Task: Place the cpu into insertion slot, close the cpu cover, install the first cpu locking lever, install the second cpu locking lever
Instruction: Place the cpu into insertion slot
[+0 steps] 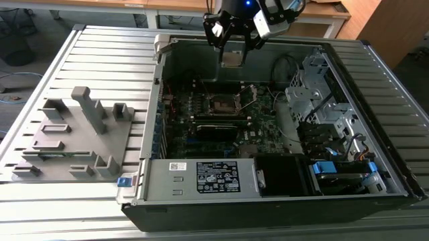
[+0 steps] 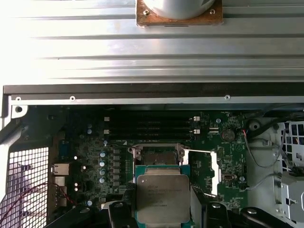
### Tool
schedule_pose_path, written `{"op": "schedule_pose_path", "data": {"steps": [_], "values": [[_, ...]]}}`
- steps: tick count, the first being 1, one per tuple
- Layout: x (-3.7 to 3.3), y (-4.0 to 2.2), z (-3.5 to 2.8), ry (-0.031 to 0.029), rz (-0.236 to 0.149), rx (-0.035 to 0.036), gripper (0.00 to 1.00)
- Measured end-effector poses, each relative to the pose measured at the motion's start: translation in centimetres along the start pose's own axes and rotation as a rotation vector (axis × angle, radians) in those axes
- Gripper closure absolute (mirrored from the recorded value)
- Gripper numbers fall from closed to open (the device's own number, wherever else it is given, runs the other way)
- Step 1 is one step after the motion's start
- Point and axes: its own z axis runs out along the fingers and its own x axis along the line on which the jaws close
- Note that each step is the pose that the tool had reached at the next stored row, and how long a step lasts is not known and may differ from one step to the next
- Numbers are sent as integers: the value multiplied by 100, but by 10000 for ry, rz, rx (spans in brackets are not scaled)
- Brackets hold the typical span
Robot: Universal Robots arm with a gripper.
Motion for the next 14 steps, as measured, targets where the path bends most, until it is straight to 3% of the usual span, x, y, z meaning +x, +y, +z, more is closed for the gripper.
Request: {"op": "schedule_pose_path", "data": {"steps": [9, 14], "values": [[-1, -6, 68, 0, 0, 0, 46], [-1, -7, 76, 0, 0, 1, 46]]}}
